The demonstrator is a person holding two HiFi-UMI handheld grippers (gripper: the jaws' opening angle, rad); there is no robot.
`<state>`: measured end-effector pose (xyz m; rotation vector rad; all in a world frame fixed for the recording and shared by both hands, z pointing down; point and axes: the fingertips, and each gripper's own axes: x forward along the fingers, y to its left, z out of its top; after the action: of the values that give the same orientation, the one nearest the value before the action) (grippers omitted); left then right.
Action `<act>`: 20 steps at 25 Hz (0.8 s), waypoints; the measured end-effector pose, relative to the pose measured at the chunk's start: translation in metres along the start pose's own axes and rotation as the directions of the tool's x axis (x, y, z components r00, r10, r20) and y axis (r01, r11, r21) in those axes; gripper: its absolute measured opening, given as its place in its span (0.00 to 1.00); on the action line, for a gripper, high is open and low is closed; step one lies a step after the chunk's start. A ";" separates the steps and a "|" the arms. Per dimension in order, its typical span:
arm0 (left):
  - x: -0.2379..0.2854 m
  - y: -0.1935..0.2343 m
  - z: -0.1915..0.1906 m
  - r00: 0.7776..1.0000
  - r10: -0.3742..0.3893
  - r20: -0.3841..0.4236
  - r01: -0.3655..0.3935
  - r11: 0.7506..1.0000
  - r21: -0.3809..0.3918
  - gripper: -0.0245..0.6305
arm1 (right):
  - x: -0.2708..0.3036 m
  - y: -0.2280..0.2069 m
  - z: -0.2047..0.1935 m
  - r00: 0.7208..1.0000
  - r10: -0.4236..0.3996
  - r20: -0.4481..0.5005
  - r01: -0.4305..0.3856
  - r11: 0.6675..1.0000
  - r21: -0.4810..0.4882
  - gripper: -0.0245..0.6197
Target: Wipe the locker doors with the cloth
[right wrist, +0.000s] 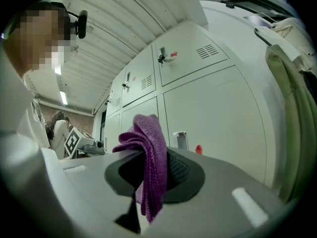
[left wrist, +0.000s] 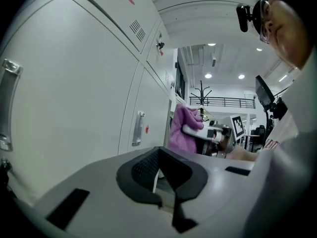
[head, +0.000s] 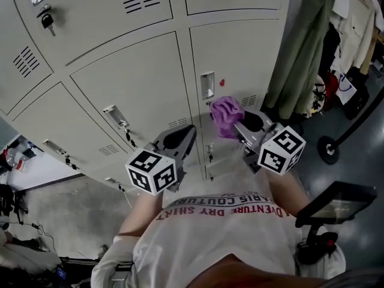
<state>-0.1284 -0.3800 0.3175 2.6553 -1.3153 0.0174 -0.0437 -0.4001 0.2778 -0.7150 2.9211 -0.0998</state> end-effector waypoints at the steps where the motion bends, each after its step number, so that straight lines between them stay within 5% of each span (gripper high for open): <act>1: 0.001 0.000 -0.002 1.000 0.003 -0.002 -0.003 1.000 -0.005 0.04 | 0.001 -0.002 0.006 1.000 0.008 0.010 -0.008 1.000 -0.006 0.12; 14: -0.005 0.015 -0.008 0.999 0.038 -0.011 -0.038 0.999 -0.017 0.04 | 0.054 -0.006 0.146 0.965 0.095 0.246 -0.058 0.986 -0.154 0.12; 20: -0.008 0.022 -0.002 0.999 0.048 0.007 -0.048 0.999 -0.007 0.04 | 0.097 -0.018 0.139 0.976 0.062 0.209 -0.032 0.989 -0.143 0.12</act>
<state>-0.1507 -0.3865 0.3219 2.6200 -1.3785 0.0103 -0.1007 -0.4658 0.1307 -0.6320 2.7565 0.1757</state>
